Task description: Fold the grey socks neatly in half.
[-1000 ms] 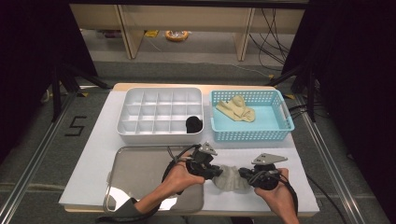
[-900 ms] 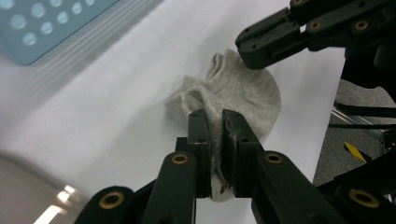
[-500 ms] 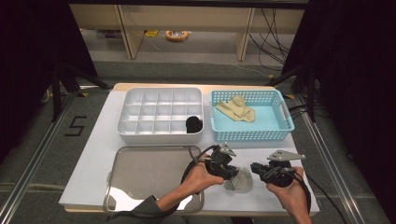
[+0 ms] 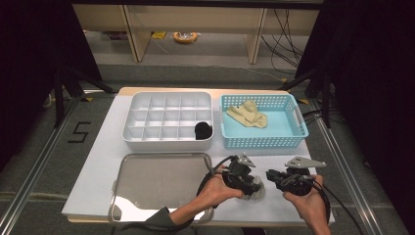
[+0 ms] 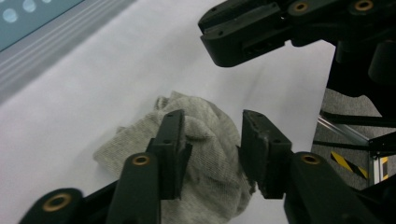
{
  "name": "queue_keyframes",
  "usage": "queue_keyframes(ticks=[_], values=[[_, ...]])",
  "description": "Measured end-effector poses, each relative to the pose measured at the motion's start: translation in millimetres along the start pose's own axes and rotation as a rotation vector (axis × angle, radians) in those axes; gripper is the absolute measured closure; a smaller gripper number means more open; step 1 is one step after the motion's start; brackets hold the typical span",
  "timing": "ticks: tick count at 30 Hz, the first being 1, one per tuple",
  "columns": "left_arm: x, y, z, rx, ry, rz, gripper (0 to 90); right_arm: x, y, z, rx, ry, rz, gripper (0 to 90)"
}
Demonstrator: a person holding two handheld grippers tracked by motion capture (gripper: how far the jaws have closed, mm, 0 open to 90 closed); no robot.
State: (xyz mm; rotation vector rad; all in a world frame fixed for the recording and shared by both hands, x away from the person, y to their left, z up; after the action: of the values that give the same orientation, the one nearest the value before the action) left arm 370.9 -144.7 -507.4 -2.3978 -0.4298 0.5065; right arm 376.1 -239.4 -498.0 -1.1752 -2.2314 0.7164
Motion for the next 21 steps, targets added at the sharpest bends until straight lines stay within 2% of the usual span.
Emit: queue_keyframes(ticks=[2, 3, 6, 7, 8, 9, 10, 12, 16, 17, 18, 19, 21], values=[[-1.0, -0.8, -0.4, -0.004, -0.006, 0.01, 52.3, -0.5, -1.1, 0.2, 0.005, -0.001, 0.002, 80.3], [-3.1, -4.0, -1.5, -0.02, -0.018, 0.034, 51.0, -2.5, -3.1, -1.1, -0.001, -0.017, 0.001, 79.5], [-2.9, -9.7, -2.8, -0.034, -0.04, 0.043, 43.6, -2.9, -5.4, -2.5, -0.014, -0.02, 0.007, 77.7], [-1.2, -19.1, -5.0, -0.055, -0.045, 0.046, 43.3, 2.9, -6.5, -2.4, -0.018, 0.018, -0.017, 76.1], [-1.2, -19.1, -5.0, -0.055, -0.045, 0.046, 43.1, 2.9, -6.5, -2.4, -0.018, 0.018, -0.017, 76.1], [1.2, -29.1, -6.6, -0.08, -0.043, 0.045, 42.7, 4.3, -8.3, -4.4, -0.032, 0.003, -0.013, 75.1], [2.6, -34.5, -5.7, -0.081, -0.034, 0.043, 43.1, 5.8, -8.6, -4.5, -0.025, -0.009, -0.033, 75.0], [6.9, -43.2, -2.4, -0.085, -0.024, 0.021, 44.8, 9.6, -10.3, -4.9, -0.015, -0.021, -0.026, 74.5], [15.2, -52.8, 7.0, -0.083, -0.016, -0.013, 49.4, 19.9, -7.3, -4.6, -0.011, -0.012, -0.046, 74.5], [22.5, -56.9, 14.2, -0.076, -0.025, -0.027, 49.4, 24.0, -4.4, -3.4, 0.01, -0.044, -0.053, 74.4], [25.9, -58.2, 17.3, -0.076, -0.035, -0.031, 49.4, 29.9, -1.4, -3.1, 0.002, -0.037, -0.069, 74.3], [29.8, -59.5, 20.6, -0.073, -0.043, -0.046, 49.6, 31.7, -0.6, -2.9, 0.015, -0.059, -0.066, 74.4], [35.0, -60.7, 25.6, -0.063, -0.05, -0.052, 50.3, 40.1, 2.0, -2.7, 0.022, -0.056, -0.077, 74.7]])
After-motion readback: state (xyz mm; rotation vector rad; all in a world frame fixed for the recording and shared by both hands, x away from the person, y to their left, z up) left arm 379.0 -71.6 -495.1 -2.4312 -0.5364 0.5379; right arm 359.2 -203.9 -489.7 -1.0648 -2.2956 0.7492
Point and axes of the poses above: each handheld gripper's, and its own axes: y roughly forward along the jaws, z roughly out of its underside, x roughly to its left, the point moved 9 cm from there along y, roughly forward along the jaws, and after that the axes turned 3 degrees about y, right-handed, at the moved point
